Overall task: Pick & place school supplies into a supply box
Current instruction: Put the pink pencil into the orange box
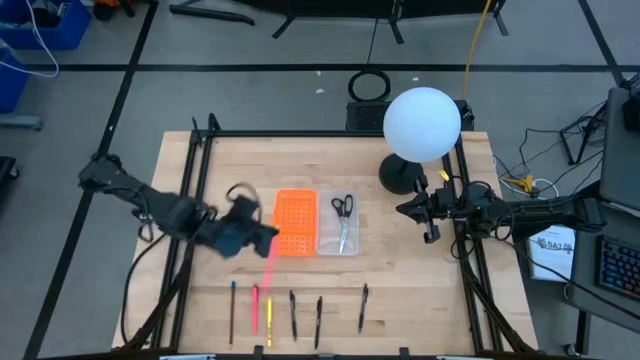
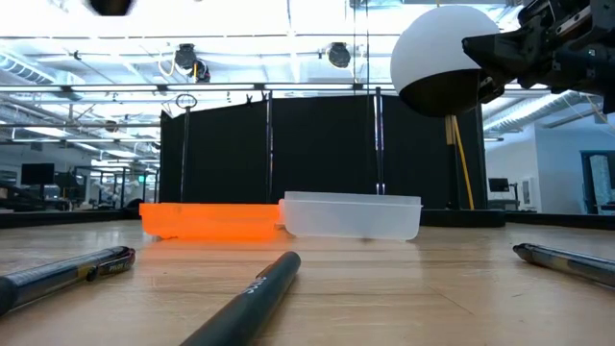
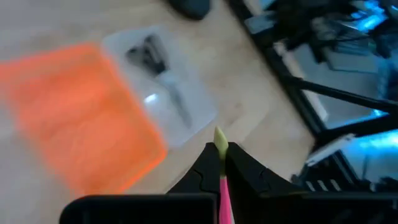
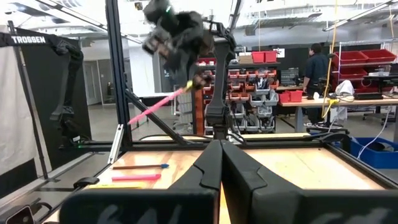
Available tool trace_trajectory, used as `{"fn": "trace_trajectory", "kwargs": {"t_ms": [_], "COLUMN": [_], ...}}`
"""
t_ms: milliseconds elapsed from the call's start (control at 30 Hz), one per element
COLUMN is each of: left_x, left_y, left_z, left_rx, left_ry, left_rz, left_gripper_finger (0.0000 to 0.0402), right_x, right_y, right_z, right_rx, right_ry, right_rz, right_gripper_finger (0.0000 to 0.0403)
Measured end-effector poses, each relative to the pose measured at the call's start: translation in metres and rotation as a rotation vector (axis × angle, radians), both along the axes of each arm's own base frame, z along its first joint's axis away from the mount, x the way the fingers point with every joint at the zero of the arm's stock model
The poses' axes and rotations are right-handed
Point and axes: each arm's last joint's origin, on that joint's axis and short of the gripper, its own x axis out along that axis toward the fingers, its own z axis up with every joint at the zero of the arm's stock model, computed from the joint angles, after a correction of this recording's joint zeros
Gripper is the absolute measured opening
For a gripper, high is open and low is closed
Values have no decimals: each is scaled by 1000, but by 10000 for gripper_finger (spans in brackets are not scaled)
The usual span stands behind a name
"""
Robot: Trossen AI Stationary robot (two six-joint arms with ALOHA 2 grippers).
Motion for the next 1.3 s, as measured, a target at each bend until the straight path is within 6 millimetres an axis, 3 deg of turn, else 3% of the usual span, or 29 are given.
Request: {"fn": "trace_trajectory", "kwargs": {"t_ms": [167,400,667,933,1300], "left_x": [38,82,143,161,166], "left_y": [40,95,143,169,183], "left_z": [7,-37,-77,-123,-144], "left_rx": [7,4,-55,-107,-112], "left_ry": [33,165,-70,-17,15], "left_rz": [-76,-58,-152,-85,-30], "left_gripper_finger": [18,20,18,12,10], "right_x": [0,-1,-1,-1,-1], "right_y": [0,0,0,0,0], "right_z": [0,4,4,4,4], "right_rx": [0,-4,-4,-4,-4], "right_ry": [0,-45,-44,-41,-43], "right_rz": [0,0,0,0,0], "right_gripper_finger": [0,0,0,0,0]}}
